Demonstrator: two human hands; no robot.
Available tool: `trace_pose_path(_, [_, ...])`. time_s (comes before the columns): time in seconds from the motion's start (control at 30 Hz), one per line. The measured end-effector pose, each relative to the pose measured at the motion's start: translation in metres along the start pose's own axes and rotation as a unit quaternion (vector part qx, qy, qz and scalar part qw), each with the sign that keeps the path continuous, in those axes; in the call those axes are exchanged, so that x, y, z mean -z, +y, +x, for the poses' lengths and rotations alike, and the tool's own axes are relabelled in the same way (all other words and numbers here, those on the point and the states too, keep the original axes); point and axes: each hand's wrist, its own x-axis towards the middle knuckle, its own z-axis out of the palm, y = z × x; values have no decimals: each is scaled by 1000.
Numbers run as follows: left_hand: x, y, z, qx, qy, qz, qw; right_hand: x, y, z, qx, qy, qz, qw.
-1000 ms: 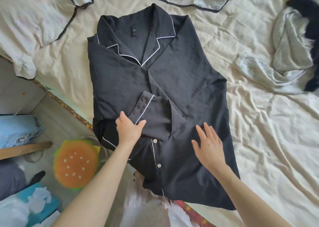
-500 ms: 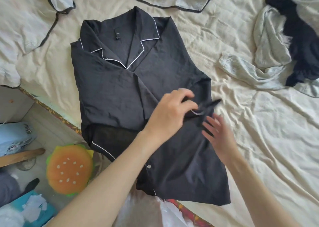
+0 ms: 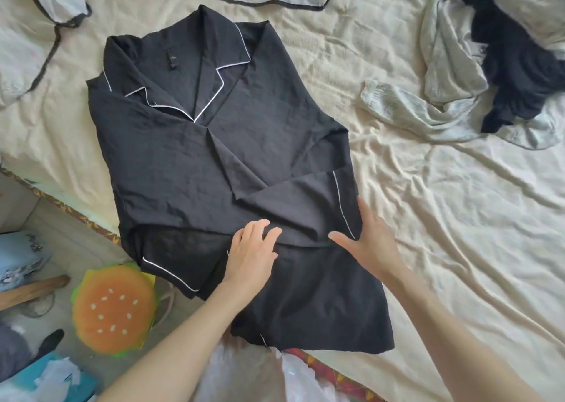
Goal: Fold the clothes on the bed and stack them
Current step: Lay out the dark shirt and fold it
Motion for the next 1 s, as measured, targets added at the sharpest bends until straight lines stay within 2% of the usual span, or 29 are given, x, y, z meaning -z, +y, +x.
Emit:
trace_pose_path(0.1, [2, 4, 7, -18, 20, 43, 999, 1, -9, 23, -119, 43, 119, 985])
trace_pose_path(0.2, [9, 5, 15, -38, 60, 72, 995, 10, -11, 36, -148, 42, 111, 982])
trace_pose_path(0.33, [16, -4, 11, -75, 87, 74, 991, 12, 1, 15, -194, 15, 260, 946])
trace_pose_path(0.5, [14, -29, -31, -68, 78, 43, 994, -16, 30, -48, -292, -34, 329, 897])
trace_pose_path(0.6, [8, -36, -46, -28, 29, 25, 999, -33, 39, -75, -340, -52, 347, 873])
trace_pose_path(0.67, [1, -38, -51, -12, -13, 22, 1000, -39, 40, -83, -348, -54, 336, 873])
trace_pose_path(0.8, [-3, -33, -48, -8, -6, 56, 998, -37, 32, -73, -311, 16, 327, 892])
trace_pose_path(0.93, [-7, -36, -41, 19, -54, 132, 990, -30, 26, -50, -327, 56, 339, 881])
trace_pose_path(1.0, [-7, -43, -42, 25, -78, 122, 989, -31, 29, -47, -326, 44, 264, 907])
